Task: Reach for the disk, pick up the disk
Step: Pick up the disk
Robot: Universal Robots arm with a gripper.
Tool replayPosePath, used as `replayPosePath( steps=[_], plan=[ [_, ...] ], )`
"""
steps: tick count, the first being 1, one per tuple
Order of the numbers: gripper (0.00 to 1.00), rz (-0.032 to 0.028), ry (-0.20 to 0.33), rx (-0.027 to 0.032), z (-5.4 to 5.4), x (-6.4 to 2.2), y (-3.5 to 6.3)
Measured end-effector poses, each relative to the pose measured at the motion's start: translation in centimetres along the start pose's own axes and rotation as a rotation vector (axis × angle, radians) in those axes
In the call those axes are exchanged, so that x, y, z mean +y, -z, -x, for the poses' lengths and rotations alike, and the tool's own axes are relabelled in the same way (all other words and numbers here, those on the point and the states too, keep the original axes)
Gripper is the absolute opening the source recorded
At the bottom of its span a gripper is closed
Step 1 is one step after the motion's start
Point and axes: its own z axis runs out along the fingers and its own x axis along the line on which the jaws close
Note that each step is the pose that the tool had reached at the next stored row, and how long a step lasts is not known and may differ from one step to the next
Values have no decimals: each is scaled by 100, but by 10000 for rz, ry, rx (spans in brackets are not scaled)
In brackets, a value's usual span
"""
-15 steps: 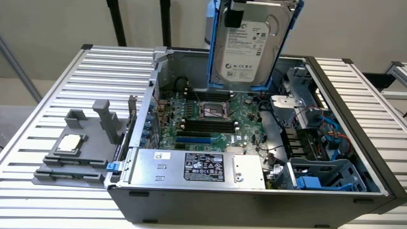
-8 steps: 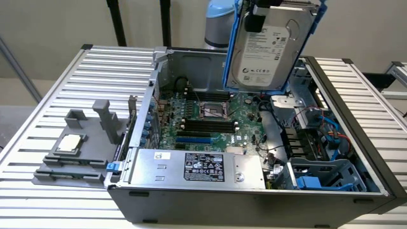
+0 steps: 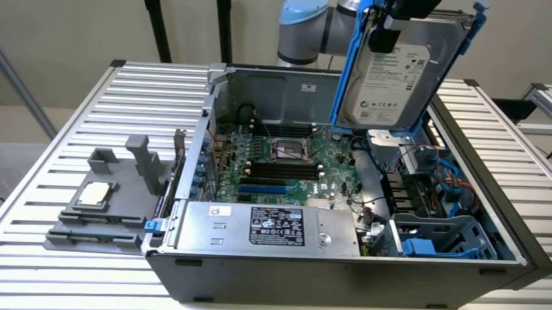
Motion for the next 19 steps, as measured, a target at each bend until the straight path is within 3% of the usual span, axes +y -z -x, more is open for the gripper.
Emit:
replayPosePath(
  steps=[11,19],
  plan=[
    [33,0,0,-1,-264,-368,14],
    [33,1,0,-2,-500,-563,24]
  ],
)
